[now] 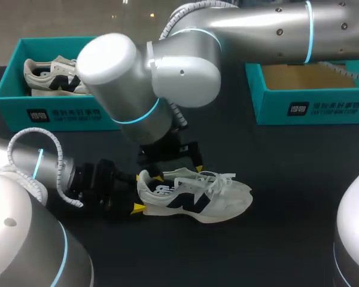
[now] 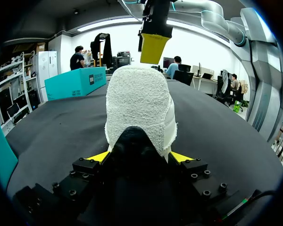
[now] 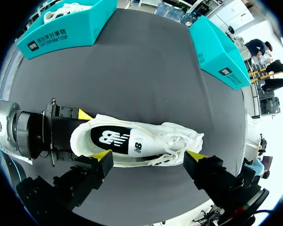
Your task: Take the shoe out of the shoebox, open the shoe tongue, remove and reinsert the insole, then place the shoe into the shoebox
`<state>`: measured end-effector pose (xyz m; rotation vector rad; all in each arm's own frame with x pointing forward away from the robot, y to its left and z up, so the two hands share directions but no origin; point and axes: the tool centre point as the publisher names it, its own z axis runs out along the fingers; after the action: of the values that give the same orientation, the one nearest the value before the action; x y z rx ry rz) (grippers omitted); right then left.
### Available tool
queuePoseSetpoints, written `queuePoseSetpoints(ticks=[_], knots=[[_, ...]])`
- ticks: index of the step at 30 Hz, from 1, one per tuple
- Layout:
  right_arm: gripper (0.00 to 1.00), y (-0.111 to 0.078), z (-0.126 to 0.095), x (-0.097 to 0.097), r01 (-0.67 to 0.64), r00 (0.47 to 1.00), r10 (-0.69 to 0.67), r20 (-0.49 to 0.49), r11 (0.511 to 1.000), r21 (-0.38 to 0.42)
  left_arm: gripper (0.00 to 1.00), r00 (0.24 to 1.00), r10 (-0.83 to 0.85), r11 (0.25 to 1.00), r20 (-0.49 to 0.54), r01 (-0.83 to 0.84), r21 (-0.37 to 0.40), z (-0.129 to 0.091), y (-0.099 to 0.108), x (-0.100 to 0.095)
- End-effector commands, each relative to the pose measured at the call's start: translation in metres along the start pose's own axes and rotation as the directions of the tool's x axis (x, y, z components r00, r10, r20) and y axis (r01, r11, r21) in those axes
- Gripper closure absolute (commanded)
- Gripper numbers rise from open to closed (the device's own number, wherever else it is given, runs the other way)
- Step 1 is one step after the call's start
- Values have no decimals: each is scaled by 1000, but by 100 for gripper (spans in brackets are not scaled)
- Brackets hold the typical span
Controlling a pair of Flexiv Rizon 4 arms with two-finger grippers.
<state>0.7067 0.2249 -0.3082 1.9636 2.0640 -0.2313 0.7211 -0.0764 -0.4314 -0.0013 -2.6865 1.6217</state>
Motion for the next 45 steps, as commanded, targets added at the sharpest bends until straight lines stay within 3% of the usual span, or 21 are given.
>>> queuePoseSetpoints(ticks=[1, 15, 39, 41, 42, 43, 45], knots=[[0, 1, 13, 7, -30, 999, 29, 42, 1000, 9, 100, 1000, 0, 1000, 0, 0, -3, 4, 4, 0], [0, -4, 40, 8, -85, 995, 84, 59, 996, 18, 100, 1000, 0, 1000, 0, 0, -3, 4, 4, 0], [0, -10, 60, 9, -124, 988, 123, 95, 992, 5, 100, 1000, 0, 1000, 0, 0, -3, 4, 4, 0], [23, -10, 61, 7, -131, 987, 130, 95, 991, 2, 100, 1000, 0, 1000, 0, 0, -3, 4, 4, 0], [55, -11, 62, 5, -137, 986, 136, 95, 991, 1, 100, 1000, 0, 1000, 0, 0, -3, 4, 4, 0], [71, -11, 61, 3, -142, 985, 141, 96, 990, 0, 100, 1000, 0, 1000, 0, 0, -3, 4, 4, 0], [87, -12, 59, 0, -149, 984, 148, 99, 989, -2, 100, 1000, 0, 1000, 0, 0, -3, 4, 4, 0]])
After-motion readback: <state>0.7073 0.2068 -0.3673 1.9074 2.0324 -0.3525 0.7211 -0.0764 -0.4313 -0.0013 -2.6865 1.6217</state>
